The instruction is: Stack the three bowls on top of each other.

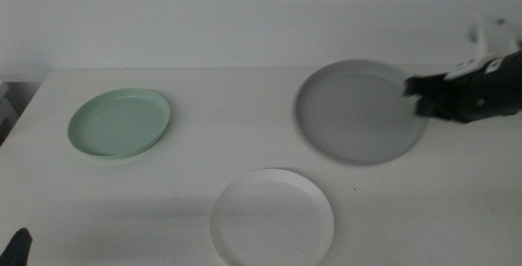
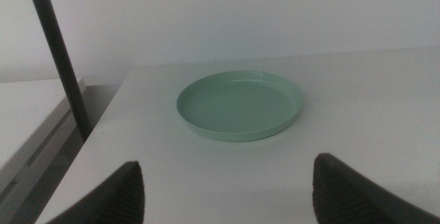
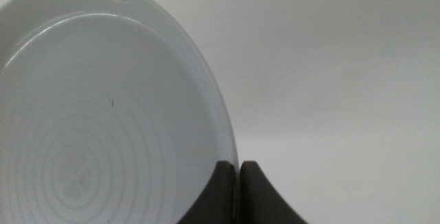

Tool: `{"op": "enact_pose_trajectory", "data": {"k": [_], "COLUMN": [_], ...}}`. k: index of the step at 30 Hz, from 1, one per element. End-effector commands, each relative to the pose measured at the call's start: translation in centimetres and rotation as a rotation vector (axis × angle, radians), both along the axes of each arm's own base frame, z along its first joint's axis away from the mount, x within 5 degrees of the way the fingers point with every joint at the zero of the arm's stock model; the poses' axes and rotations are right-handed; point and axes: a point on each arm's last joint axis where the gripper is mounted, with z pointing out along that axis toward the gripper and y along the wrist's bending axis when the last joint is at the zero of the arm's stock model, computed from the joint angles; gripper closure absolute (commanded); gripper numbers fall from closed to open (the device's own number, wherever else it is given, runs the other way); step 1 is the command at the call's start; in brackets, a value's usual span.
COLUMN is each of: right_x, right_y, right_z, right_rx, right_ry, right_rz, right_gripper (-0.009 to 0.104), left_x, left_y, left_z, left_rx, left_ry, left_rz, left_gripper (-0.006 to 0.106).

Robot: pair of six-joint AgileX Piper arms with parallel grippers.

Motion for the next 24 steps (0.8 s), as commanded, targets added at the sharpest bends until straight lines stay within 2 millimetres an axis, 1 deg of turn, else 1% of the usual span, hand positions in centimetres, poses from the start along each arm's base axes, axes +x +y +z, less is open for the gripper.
{"op": "enact_pose_trajectory", "data": {"k": [1,3,6,9,12,15,18,22,24], "right_x": [-1.4,-2.3,-2.8,-3.0,-2.9,-2.7,-2.6,-2.5,-2.5], "right_y": [2.0,4.4,7.2,9.3,10.8,11.7,12.1,12.1,12.1], "right_z": [2.0,1.2,-0.3,-2.2,-4.0,-5.4,-6.3,-6.6,-6.6], "right_rx": [0.004,-0.003,-0.021,-0.035,-0.049,-0.058,-0.052,-0.051,-0.052], "right_ry": [-0.105,-0.08,-0.056,-0.008,0.032,0.049,0.066,0.078,0.082], "right_rz": [0.075,0.16,0.255,0.312,0.347,0.364,0.359,0.358,0.359], "right_gripper": [0.096,0.096,0.096,0.096,0.096,0.096,0.096,0.096,0.094], "left_x": [-0.1,-0.1,-0.1,-0.1,-0.1,-0.1,-0.1,-0.1,-0.1], "left_y": [0.0,0.0,0.0,0.0,0.0,0.0,0.0,0.0,0.0], "left_z": [0.9,0.9,0.9,0.9,0.9,0.9,0.9,0.9,0.9], "left_rx": [-0.014,-0.014,-0.014,-0.014,-0.014,-0.014,-0.014,-0.014,-0.014], "left_ry": [-0.092,-0.092,-0.092,-0.092,-0.092,-0.092,-0.092,-0.092,-0.092], "left_rz": [-0.006,-0.006,-0.006,-0.006,-0.006,-0.006,-0.006,-0.006,-0.006], "left_gripper": [0.02,0.02,0.02,0.02,0.02,0.02,0.02,0.02,0.02]}}
